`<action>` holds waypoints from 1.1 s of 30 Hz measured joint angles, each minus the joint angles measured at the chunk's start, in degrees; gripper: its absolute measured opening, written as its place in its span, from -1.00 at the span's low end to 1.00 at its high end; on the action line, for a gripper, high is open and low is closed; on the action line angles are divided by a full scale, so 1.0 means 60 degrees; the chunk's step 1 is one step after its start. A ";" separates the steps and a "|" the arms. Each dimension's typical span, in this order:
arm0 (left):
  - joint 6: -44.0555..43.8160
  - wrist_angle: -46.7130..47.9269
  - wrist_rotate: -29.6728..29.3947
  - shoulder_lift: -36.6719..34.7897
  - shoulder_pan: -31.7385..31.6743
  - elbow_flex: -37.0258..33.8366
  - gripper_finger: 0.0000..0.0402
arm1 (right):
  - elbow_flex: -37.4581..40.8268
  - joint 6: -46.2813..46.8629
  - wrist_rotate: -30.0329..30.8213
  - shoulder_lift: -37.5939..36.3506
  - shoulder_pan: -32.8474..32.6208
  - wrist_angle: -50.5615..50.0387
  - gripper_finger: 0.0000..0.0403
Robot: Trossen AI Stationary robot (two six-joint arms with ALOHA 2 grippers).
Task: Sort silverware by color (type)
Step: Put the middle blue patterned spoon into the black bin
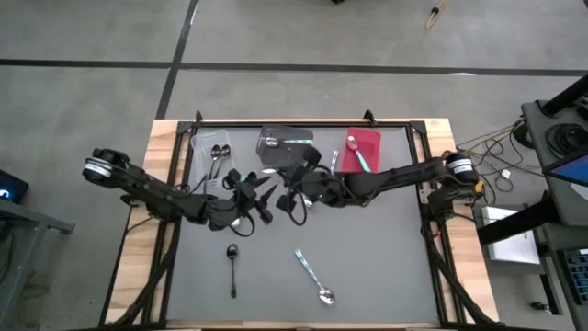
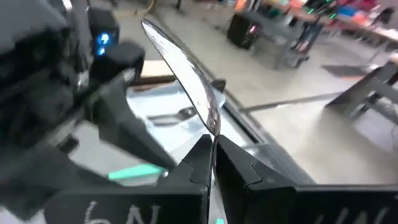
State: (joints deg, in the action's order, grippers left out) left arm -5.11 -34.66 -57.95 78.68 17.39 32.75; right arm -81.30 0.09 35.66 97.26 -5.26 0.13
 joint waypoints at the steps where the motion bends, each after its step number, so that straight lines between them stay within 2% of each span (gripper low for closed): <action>1: 0.0073 0.0150 0.0016 -0.0178 0.0037 -0.0011 -0.30 | -0.0143 0.0091 -0.0277 -0.0067 0.0070 -0.0386 -0.96; 4: 0.0385 0.0806 0.0028 -0.0720 0.0137 -0.0036 -0.19 | -0.0531 0.0272 -0.1004 -0.0187 0.0265 -0.1661 -0.96; 11: 0.0558 0.2226 0.0020 -0.2231 0.0593 -0.0226 -0.05 | -0.1344 0.0226 -0.4059 -0.0166 0.0612 -0.4619 -0.96; 13: 0.0657 0.2642 0.0165 -0.2584 0.0737 -0.0303 -0.05 | -0.1377 0.0355 -0.4500 -0.0119 0.0634 -0.5137 -0.96; 18: 0.0800 0.2860 0.2836 -0.2876 0.0690 -0.0335 -0.04 | -0.1276 0.0520 -0.4756 -0.0107 0.0634 -0.5465 -0.96; 23: 0.0980 0.2099 0.2963 -0.2472 0.0590 -0.0339 -0.04 | -0.1213 0.0552 -0.4771 -0.0107 0.0634 -0.5484 -0.96; 33: 0.2045 -0.1074 0.2979 -0.0893 0.0299 -0.0339 -0.04 | -0.1206 0.0501 -0.4768 -0.0107 0.0634 -0.5480 -0.96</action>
State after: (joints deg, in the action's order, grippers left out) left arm 7.16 -41.10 -40.08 73.32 19.18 30.72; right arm -88.53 3.10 7.05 96.62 -1.45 -32.74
